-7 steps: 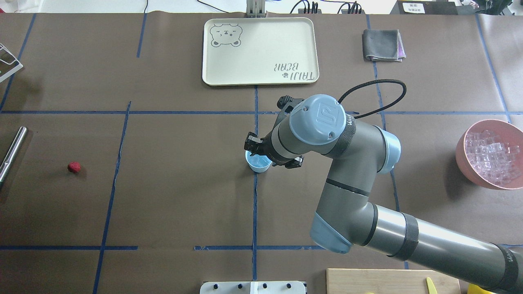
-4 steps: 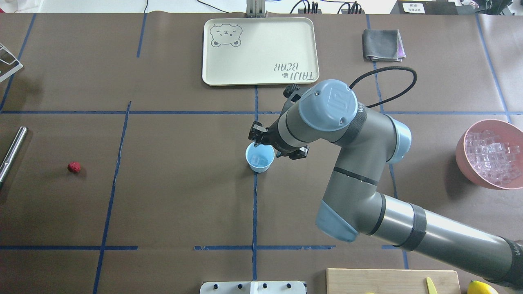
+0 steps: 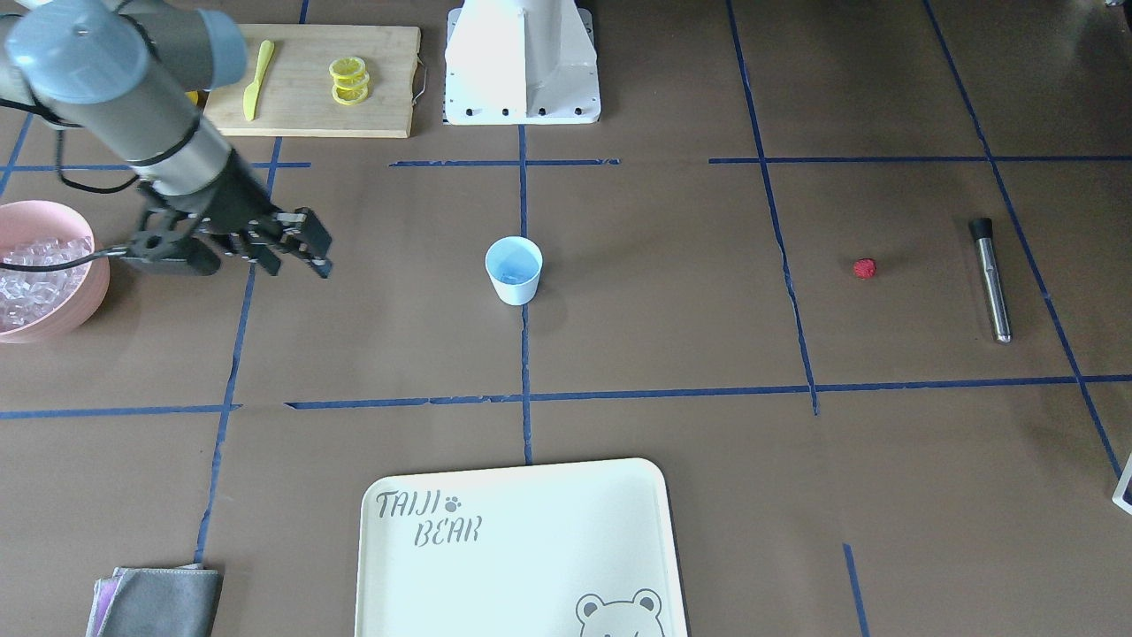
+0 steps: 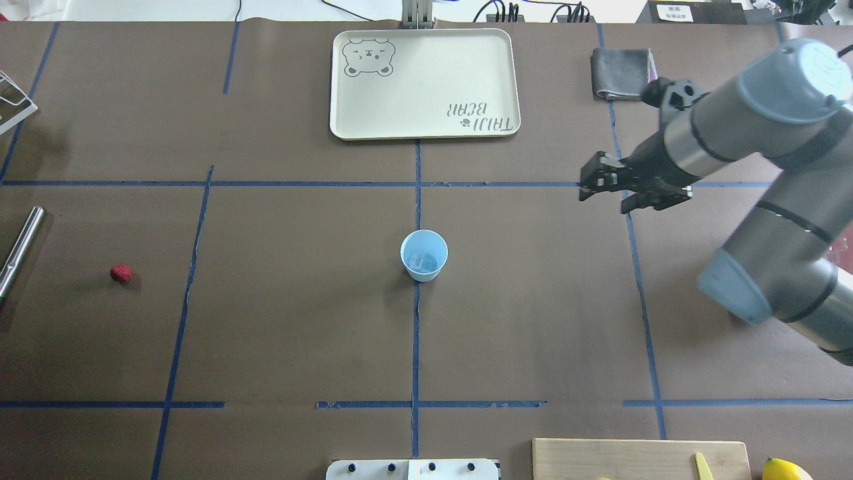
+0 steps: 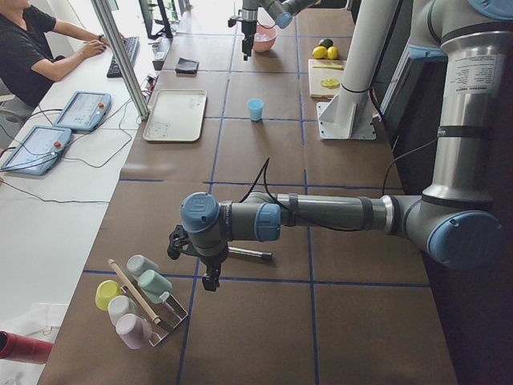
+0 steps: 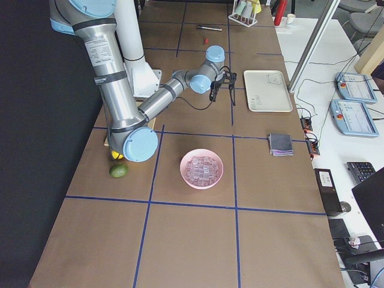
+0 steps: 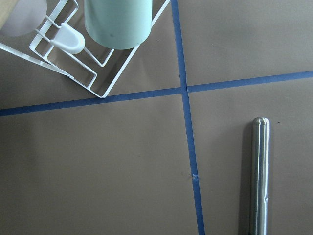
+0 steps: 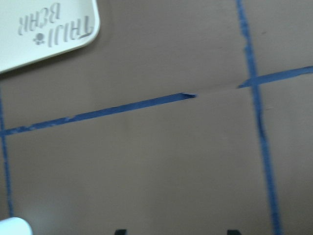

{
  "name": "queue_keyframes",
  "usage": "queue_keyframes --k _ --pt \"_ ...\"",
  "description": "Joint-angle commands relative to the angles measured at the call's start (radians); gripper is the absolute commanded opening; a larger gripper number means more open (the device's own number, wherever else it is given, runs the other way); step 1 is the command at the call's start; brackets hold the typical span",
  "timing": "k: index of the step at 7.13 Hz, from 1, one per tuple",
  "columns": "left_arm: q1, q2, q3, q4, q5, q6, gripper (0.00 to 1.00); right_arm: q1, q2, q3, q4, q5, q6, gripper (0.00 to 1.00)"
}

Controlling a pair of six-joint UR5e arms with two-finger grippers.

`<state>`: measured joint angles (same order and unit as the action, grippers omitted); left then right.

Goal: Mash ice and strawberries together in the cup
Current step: 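Move the open right gripper back to the pink bowl, then grasp a third ice cube from the pink bowl with the right gripper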

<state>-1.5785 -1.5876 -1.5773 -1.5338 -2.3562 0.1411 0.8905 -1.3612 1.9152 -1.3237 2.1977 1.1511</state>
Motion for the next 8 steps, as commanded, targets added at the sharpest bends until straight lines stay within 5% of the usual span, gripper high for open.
queue_keyframes --k 1,4,8 --pt "0.0 0.0 -0.001 0.0 0.0 0.0 1.0 0.147 -0.233 0.022 0.006 0.024 -0.42 0.99" --pt "0.0 0.0 -0.001 0.0 0.0 0.0 1.0 0.234 -0.367 -0.042 0.008 0.011 -0.755 1.0" --pt "0.0 0.0 -0.003 0.0 0.0 0.0 1.0 0.228 -0.323 -0.136 0.008 0.01 -0.761 0.98"
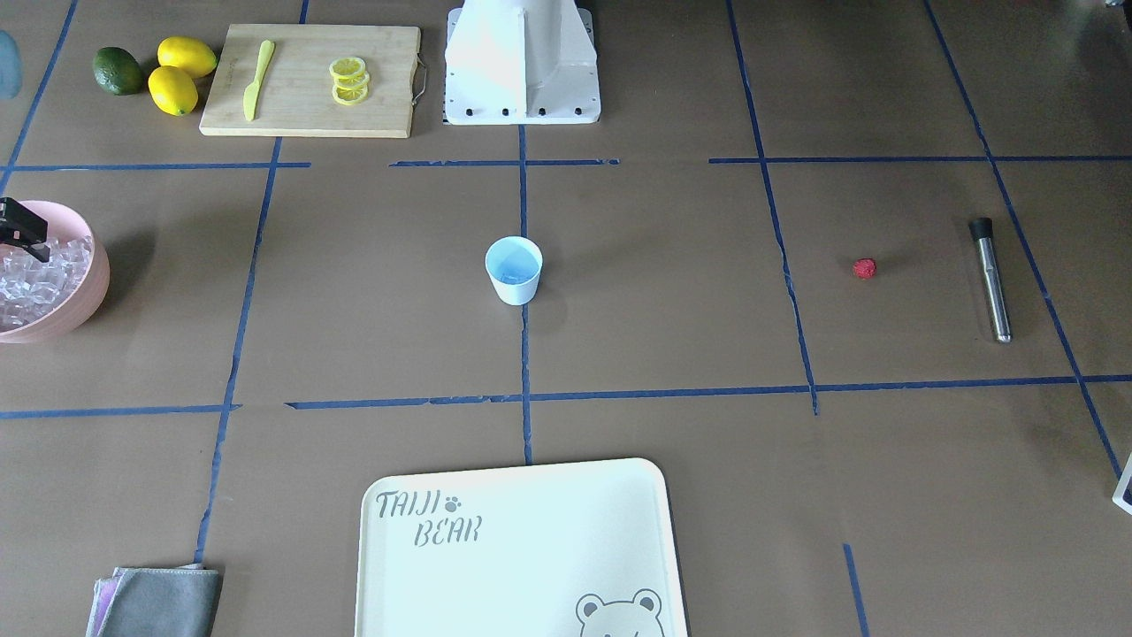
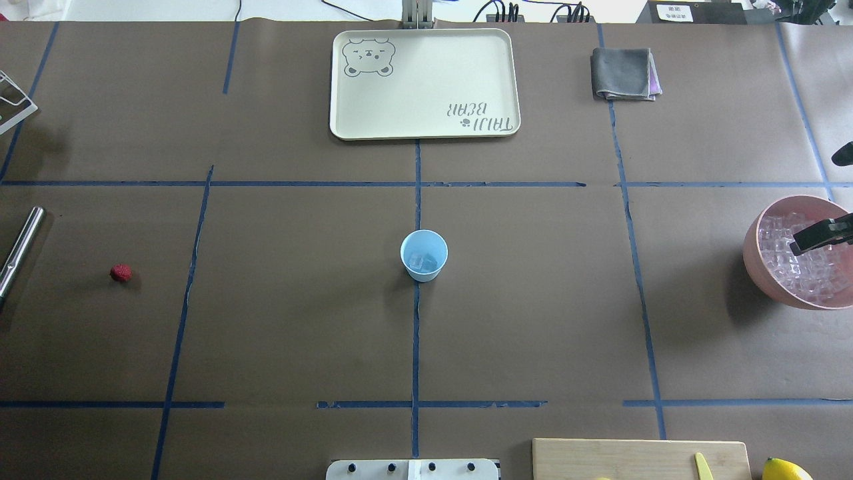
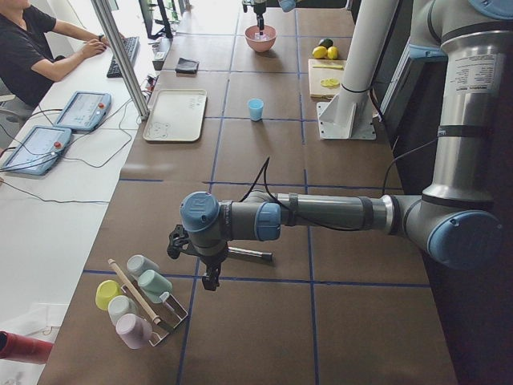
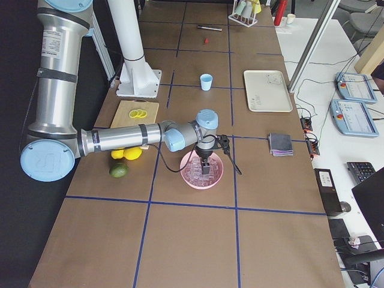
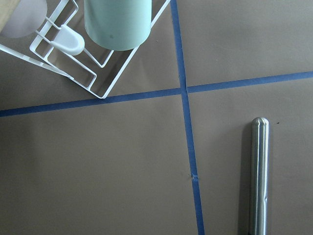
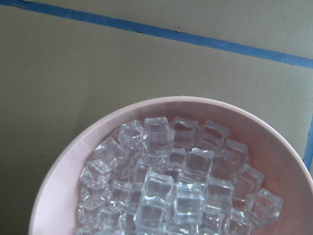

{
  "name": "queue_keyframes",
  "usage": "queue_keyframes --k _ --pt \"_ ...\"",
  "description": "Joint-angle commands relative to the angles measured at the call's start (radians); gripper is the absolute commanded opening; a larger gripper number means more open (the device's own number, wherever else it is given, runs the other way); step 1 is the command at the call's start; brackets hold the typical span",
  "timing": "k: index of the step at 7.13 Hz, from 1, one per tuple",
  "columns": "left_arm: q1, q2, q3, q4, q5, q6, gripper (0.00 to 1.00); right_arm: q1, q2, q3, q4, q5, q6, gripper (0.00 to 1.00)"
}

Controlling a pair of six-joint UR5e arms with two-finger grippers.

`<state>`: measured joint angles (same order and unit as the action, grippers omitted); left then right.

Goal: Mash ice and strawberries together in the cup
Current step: 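Grasp a third ice cube from the pink bowl with the right gripper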

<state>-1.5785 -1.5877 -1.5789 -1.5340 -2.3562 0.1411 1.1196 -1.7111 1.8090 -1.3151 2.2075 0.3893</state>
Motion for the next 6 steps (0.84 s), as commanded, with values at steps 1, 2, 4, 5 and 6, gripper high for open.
queue_keyframes --k 1,2,4,5,6 --pt "0.0 0.0 -0.001 0.0 0.0 0.0 1.0 -0.001 0.036 -0.054 0.0 0.0 -0.003 0.98" --pt "0.0 0.0 -0.001 0.002 0.0 0.0 1.0 -0.001 0.034 -0.057 0.0 0.001 -0.004 0.98" --pt "0.0 0.0 -0.001 0.002 0.0 0.0 1.0 -0.004 0.034 -0.06 0.0 0.001 0.005 0.86" --pt "0.0 0.0 -0.001 0.0 0.0 0.0 1.0 -0.004 0.036 -0.062 -0.001 0.001 0.005 0.68" --pt "0.0 0.0 -0.001 0.0 0.0 0.0 1.0 -0.004 0.036 -0.063 -0.001 0.001 0.005 0.54"
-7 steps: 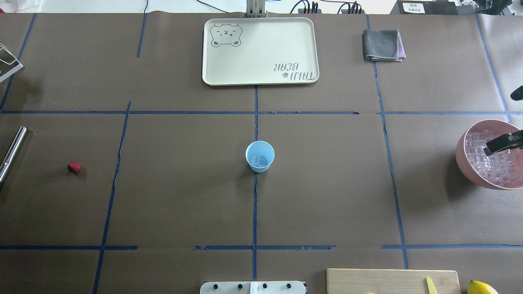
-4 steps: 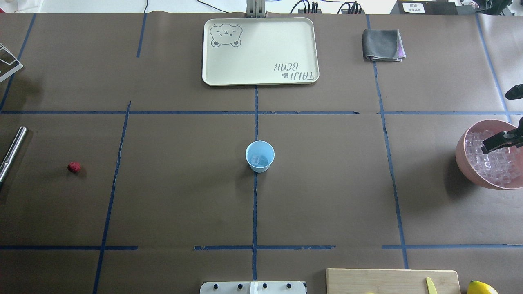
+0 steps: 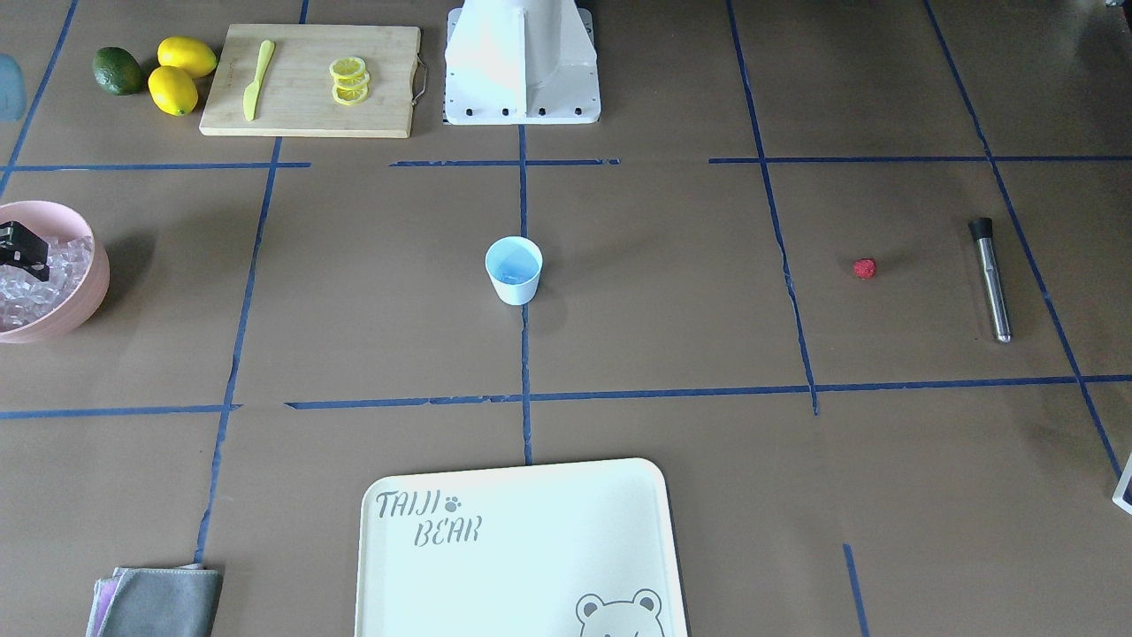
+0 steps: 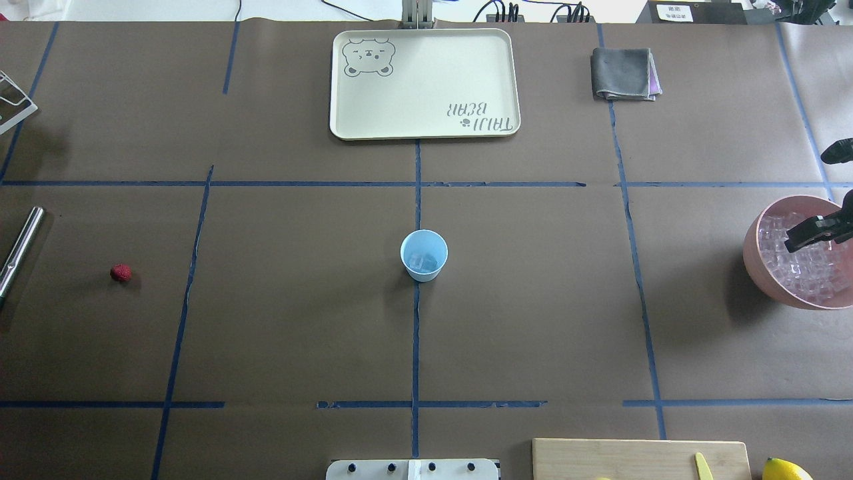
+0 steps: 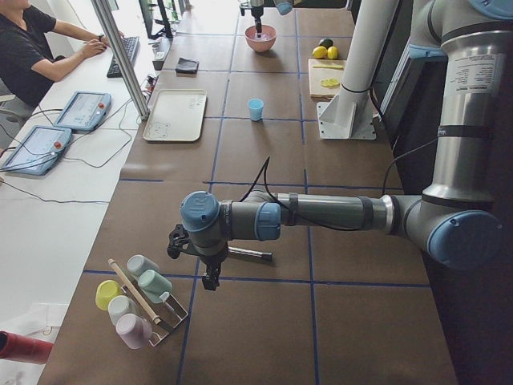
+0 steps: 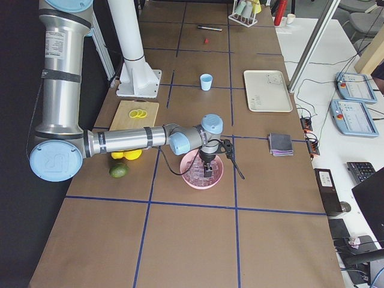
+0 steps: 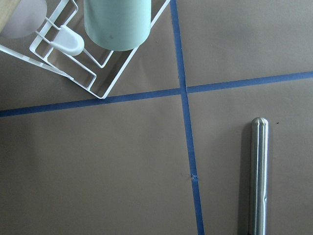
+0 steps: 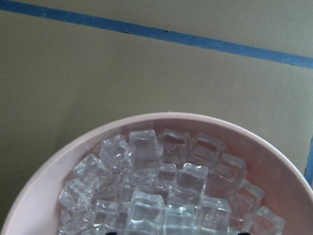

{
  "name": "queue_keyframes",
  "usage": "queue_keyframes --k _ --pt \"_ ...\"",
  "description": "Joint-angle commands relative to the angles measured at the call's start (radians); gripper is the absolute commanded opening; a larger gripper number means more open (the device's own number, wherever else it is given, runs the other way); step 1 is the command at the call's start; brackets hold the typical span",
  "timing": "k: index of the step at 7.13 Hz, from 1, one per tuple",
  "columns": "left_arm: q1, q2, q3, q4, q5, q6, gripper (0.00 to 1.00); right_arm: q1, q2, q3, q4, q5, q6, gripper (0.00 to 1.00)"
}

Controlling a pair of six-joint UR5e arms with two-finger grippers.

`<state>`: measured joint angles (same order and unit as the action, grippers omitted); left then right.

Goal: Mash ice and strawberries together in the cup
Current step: 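Grasp a third ice cube from the pink bowl with the right gripper, then carry the ice cube with the right gripper into the blue cup and release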

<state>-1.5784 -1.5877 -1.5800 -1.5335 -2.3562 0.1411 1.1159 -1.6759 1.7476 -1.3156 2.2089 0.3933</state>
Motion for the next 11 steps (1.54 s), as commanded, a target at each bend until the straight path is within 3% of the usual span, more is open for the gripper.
queue_keyframes --k 1,3,5,7,9,10,11 --pt "0.0 0.0 0.0 0.001 0.0 0.0 1.0 -0.001 0.001 -0.005 0.001 0.0 0.001 0.46" --pt "0.0 0.0 0.0 0.0 0.0 0.0 1.0 -0.001 0.002 0.0 0.002 0.002 -0.005 0.01" --pt "0.0 0.0 0.0 0.0 0.0 0.0 1.0 -0.001 0.002 0.018 0.002 0.003 0.002 0.0" --pt "0.0 0.0 -0.002 0.0 0.0 0.0 1.0 0.002 0.002 0.169 -0.02 0.067 0.072 0.0" --pt "0.0 0.0 -0.003 0.0 0.0 -0.002 1.0 -0.057 0.12 0.286 -0.007 0.139 0.511 0.0" --pt "0.0 0.0 -0.009 0.0 -0.002 -0.002 1.0 -0.158 0.242 0.296 -0.005 0.117 0.755 0.0" --pt "0.0 0.0 -0.008 0.0 -0.002 0.0 1.0 -0.256 0.345 0.294 -0.005 0.038 0.929 0.0"
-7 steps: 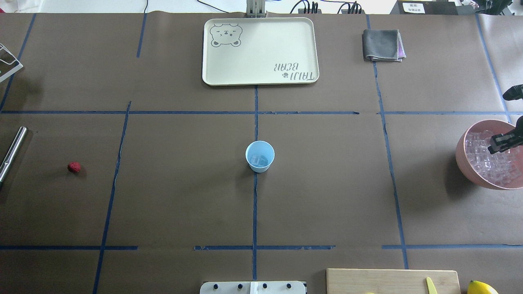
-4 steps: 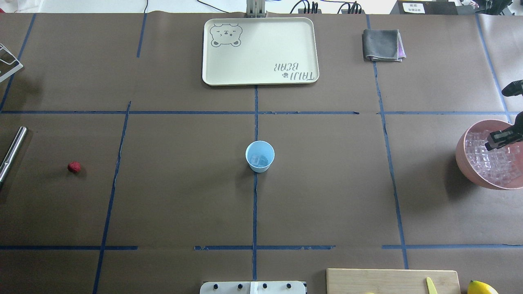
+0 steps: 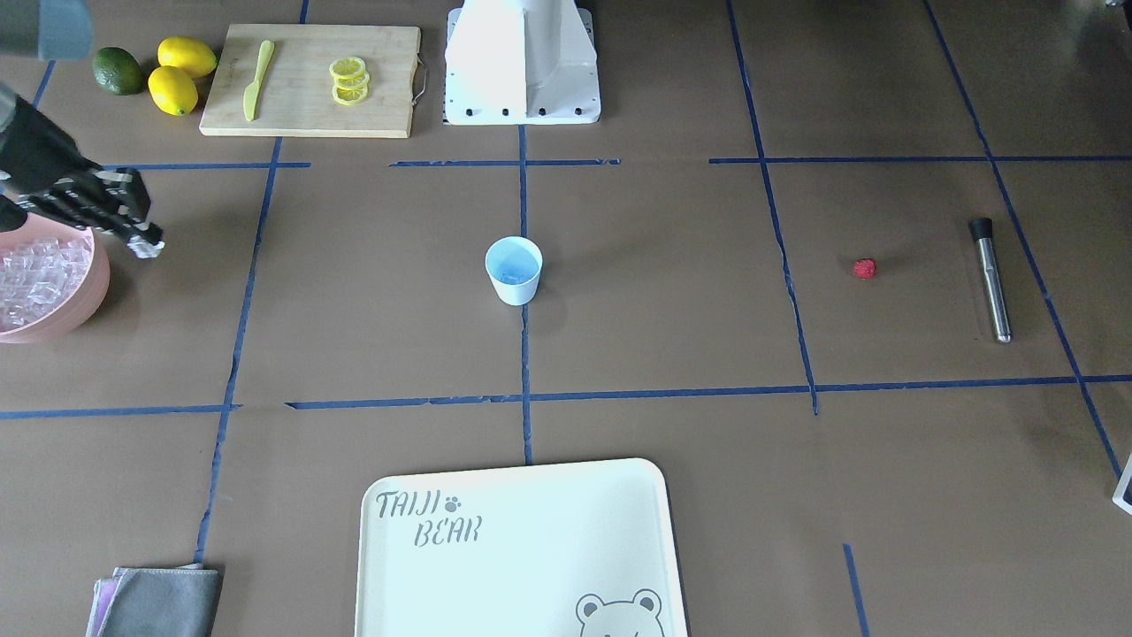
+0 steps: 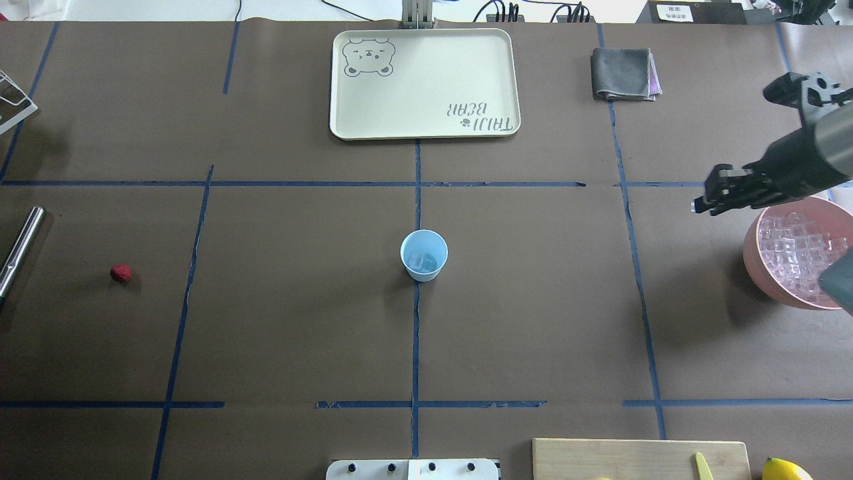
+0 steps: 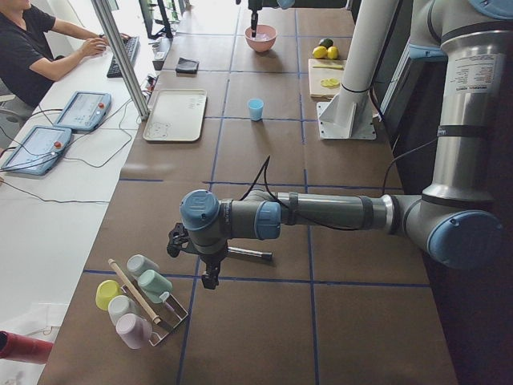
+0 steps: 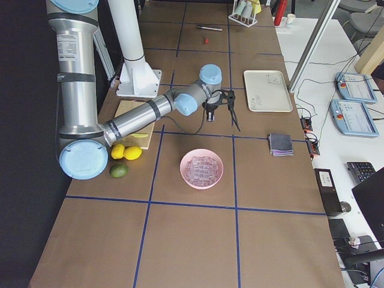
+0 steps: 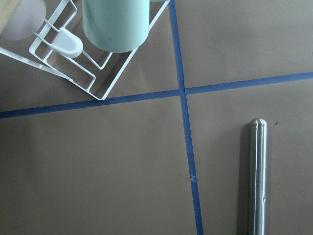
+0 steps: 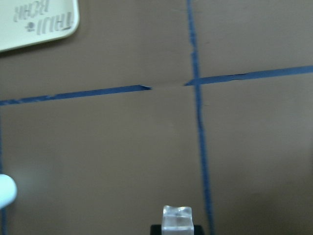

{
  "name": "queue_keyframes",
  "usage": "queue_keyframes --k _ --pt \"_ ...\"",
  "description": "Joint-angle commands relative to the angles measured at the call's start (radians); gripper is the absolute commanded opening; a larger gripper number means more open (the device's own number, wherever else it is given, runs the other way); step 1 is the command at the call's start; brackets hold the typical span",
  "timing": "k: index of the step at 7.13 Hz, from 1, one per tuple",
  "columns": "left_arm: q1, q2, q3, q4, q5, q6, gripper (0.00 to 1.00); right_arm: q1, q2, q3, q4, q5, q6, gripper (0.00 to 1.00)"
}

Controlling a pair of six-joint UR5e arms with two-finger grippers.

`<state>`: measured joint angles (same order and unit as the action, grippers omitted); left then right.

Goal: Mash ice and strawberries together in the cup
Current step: 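Carry the ice cube with the right gripper into the blue cup and release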

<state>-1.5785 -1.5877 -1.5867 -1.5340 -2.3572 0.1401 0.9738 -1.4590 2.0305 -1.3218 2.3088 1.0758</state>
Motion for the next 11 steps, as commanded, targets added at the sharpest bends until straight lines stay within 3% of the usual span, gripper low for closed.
queue_keyframes --k 1,3,4,8,11 --pt "0.0 0.0 -0.006 0.0 -0.001 0.001 1.0 -0.233 0.246 -0.006 -0.007 -0.177 0.403 0.0" --pt "0.0 -0.002 -0.016 -0.002 -0.013 -0.001 1.0 -0.421 0.471 -0.18 -0.002 -0.418 0.618 0.0" --pt "0.0 -0.002 -0.018 -0.002 -0.014 -0.001 1.0 -0.441 0.583 -0.29 -0.002 -0.481 0.66 0.0" --pt "0.0 -0.002 -0.019 0.0 -0.013 0.001 1.0 -0.487 0.56 -0.312 -0.007 -0.485 0.65 0.01" --pt "0.0 0.0 -0.016 0.0 -0.013 0.001 1.0 -0.489 0.559 -0.312 -0.01 -0.485 0.65 0.44"
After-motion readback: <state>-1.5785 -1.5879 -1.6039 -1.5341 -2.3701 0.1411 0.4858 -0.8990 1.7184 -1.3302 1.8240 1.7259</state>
